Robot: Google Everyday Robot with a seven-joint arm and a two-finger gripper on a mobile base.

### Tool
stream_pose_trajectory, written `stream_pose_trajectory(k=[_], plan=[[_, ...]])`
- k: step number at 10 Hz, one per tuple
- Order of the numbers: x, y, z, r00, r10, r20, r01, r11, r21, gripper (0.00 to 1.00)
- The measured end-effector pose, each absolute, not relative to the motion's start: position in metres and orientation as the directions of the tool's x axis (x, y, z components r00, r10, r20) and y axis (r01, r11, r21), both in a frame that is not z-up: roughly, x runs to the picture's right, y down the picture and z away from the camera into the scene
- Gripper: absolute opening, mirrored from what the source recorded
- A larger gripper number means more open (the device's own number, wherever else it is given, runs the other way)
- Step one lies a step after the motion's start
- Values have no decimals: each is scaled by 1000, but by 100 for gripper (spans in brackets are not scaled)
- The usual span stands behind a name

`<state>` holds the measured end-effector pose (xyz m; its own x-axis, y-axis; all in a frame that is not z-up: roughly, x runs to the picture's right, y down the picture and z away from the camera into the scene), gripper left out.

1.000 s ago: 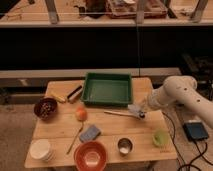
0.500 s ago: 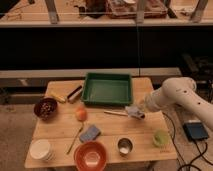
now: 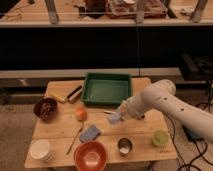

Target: Wipe red bowl with towel

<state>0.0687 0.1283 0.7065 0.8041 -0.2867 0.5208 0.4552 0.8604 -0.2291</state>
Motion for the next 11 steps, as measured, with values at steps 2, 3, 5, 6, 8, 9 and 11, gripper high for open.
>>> stream_pose_trajectory(k=[2, 3, 5, 6, 8, 9, 11], plan=[[18, 152, 698, 735, -389, 556, 575, 792, -205, 0], [-8, 170, 692, 689, -443, 574, 640, 743, -196, 0], [-30, 191, 685, 641, -492, 589, 702, 687, -190, 0], [-31, 191, 685, 639, -494, 589, 704, 685, -190, 0], [-32, 192, 685, 638, -493, 591, 704, 684, -190, 0], [-32, 193, 685, 636, -493, 593, 706, 682, -190, 0], [-41, 201, 681, 594, -512, 621, 735, 659, -160, 0]])
